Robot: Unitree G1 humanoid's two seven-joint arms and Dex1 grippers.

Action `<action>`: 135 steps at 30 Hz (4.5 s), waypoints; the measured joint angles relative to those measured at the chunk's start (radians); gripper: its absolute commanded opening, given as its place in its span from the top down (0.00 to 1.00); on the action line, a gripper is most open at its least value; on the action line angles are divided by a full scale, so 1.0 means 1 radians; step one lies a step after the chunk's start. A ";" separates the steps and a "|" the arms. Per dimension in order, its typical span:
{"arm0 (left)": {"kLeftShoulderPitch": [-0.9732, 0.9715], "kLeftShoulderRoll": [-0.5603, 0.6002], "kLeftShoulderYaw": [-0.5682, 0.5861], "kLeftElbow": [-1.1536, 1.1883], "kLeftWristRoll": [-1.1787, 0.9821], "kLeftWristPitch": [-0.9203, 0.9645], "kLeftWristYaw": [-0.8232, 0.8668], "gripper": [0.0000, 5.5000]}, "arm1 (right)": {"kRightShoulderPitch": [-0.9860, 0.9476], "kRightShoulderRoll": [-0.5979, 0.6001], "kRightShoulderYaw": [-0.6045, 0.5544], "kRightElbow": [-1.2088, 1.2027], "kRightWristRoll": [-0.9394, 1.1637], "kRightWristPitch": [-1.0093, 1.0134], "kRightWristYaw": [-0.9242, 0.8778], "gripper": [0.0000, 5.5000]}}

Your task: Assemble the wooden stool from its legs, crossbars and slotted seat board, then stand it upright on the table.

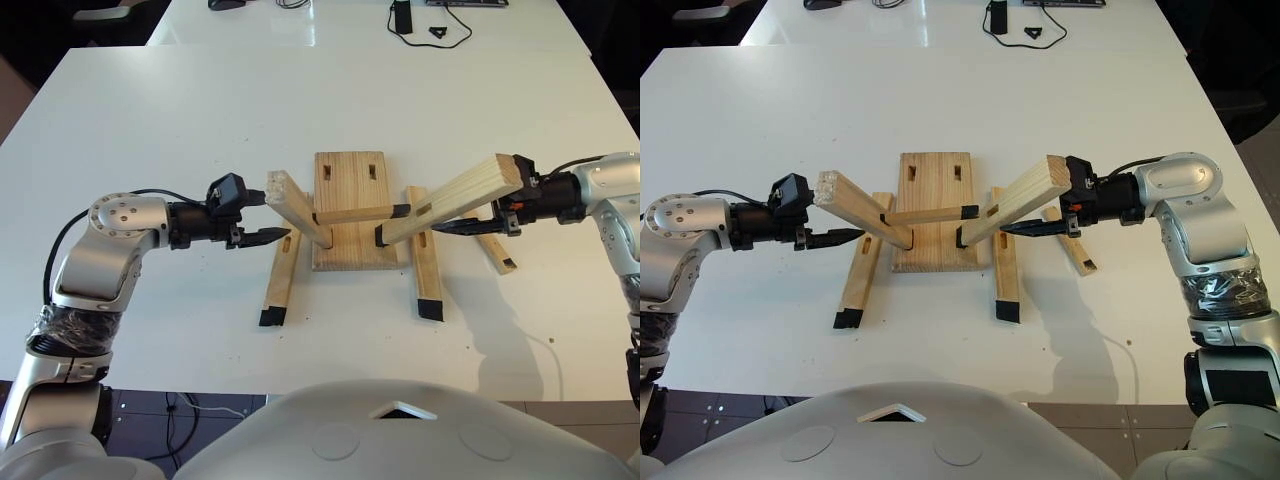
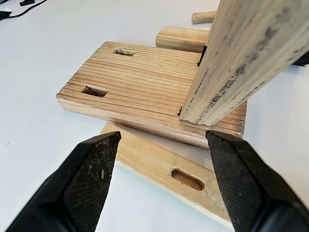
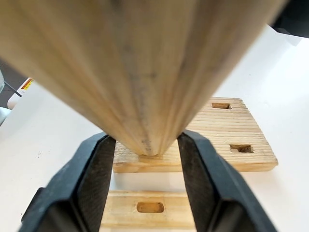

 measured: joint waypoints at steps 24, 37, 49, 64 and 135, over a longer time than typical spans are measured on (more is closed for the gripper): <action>0.008 -0.056 -0.014 -0.164 -0.048 0.089 0.049 0.40 | -0.151 -0.019 0.146 0.075 -0.089 -0.057 0.111 0.63; -0.495 -0.217 -0.109 0.195 -0.074 0.144 -0.028 0.40 | -0.113 0.006 0.213 0.138 -0.220 -0.080 0.134 0.91; -0.527 -0.265 -0.163 0.130 -0.155 0.247 -0.136 0.40 | -0.144 0.027 0.147 0.140 -0.218 -0.090 0.123 1.00; -0.475 -0.294 -0.189 0.081 -0.129 0.264 -0.068 0.40 | 0.026 -0.071 -0.213 0.084 -0.024 0.075 -0.020 0.67; -0.387 -0.379 -0.167 0.090 -0.191 0.315 0.059 0.40 | -0.054 -0.053 -0.203 -0.140 0.293 0.162 -0.095 0.55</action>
